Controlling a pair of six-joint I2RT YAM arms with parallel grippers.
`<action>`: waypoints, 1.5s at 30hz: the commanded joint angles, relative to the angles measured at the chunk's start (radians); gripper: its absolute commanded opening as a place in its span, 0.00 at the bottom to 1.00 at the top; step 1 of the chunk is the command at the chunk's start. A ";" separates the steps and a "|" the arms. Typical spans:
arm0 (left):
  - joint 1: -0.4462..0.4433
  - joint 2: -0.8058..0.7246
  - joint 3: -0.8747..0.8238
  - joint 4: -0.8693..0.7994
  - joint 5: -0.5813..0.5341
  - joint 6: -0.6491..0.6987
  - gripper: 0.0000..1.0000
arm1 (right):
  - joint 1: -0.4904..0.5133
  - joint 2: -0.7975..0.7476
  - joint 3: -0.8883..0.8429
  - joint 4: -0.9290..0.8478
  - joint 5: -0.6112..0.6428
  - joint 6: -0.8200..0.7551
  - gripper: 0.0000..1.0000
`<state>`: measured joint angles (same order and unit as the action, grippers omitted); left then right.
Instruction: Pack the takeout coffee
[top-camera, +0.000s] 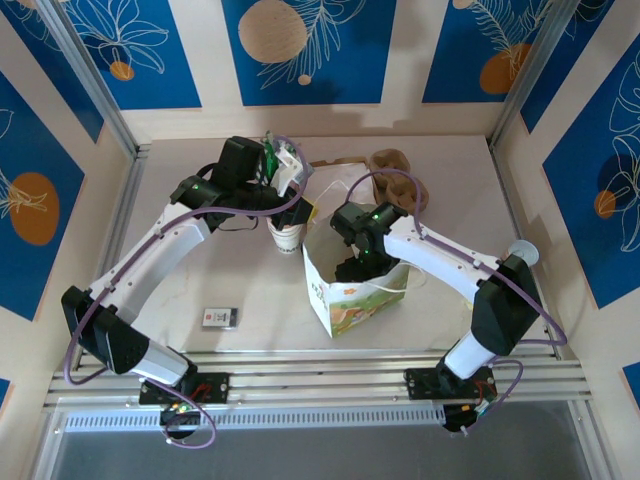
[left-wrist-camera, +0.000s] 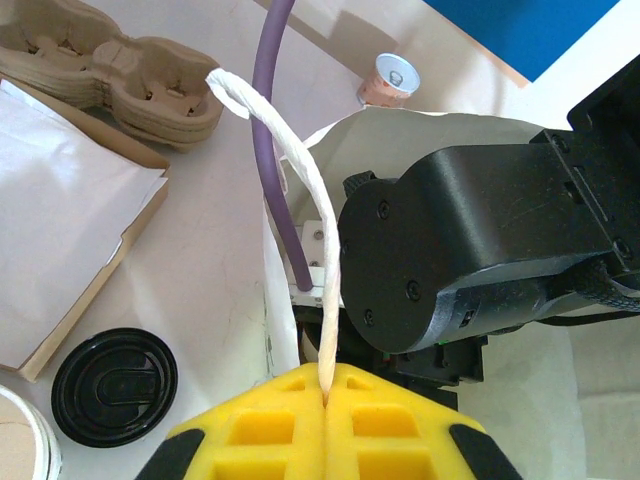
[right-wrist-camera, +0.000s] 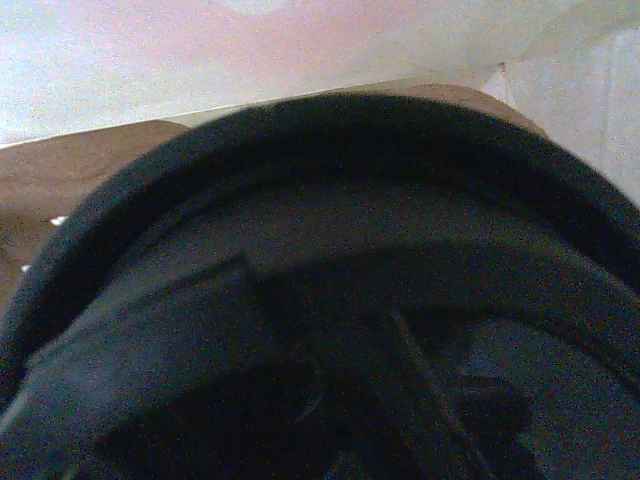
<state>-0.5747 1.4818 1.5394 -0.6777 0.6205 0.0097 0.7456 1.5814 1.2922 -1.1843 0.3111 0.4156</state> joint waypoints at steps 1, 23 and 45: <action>-0.008 -0.035 0.016 -0.014 0.030 0.018 0.00 | 0.008 0.000 0.028 -0.043 0.010 0.025 0.99; -0.008 -0.029 0.022 -0.023 0.029 0.021 0.00 | 0.030 -0.008 0.050 -0.063 0.021 0.032 0.99; -0.008 -0.022 0.027 -0.030 0.028 0.021 0.00 | 0.060 -0.017 0.092 -0.100 0.037 0.040 0.99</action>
<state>-0.5747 1.4818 1.5398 -0.6964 0.6209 0.0097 0.7959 1.5814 1.3476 -1.2434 0.3378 0.4404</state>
